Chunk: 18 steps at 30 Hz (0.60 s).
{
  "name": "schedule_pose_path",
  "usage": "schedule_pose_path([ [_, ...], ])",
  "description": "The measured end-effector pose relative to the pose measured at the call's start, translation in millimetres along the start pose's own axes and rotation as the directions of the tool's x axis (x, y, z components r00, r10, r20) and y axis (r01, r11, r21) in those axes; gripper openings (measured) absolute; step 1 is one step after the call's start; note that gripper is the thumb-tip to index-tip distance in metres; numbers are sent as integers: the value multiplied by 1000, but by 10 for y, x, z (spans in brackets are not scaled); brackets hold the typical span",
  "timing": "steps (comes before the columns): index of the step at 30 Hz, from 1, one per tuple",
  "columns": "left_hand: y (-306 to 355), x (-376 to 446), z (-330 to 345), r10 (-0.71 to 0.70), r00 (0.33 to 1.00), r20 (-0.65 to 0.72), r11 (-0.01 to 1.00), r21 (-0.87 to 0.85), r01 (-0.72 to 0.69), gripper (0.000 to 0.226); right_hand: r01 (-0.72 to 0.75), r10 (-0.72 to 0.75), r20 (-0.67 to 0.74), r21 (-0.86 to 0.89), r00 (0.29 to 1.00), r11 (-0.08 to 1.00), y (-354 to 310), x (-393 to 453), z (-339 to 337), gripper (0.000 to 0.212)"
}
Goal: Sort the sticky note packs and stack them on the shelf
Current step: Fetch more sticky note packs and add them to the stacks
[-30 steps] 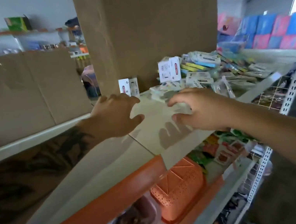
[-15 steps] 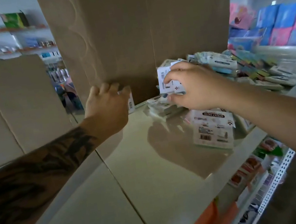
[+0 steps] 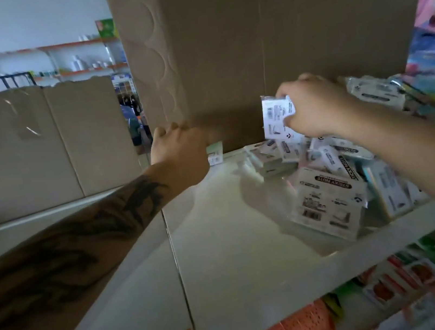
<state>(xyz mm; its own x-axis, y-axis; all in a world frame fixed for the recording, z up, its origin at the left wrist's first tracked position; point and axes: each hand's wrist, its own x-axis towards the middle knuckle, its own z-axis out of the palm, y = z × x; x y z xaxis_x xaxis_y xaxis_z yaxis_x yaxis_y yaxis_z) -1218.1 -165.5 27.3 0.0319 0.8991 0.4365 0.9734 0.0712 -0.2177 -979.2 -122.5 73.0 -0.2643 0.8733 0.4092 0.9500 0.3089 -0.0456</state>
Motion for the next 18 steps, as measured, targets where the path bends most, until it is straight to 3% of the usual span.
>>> schedule_pose_path([
  [7,-161,-539,-290,-83,991,-107,996,-51,78,21,181,-174,-93,74,980,981,-251,-156,-31,17],
  [18,-1012,-1660,-701,-241,968,-72,969,35,244,25,477,-471,-93,282,877,833,-1530,-556,-87,9],
])
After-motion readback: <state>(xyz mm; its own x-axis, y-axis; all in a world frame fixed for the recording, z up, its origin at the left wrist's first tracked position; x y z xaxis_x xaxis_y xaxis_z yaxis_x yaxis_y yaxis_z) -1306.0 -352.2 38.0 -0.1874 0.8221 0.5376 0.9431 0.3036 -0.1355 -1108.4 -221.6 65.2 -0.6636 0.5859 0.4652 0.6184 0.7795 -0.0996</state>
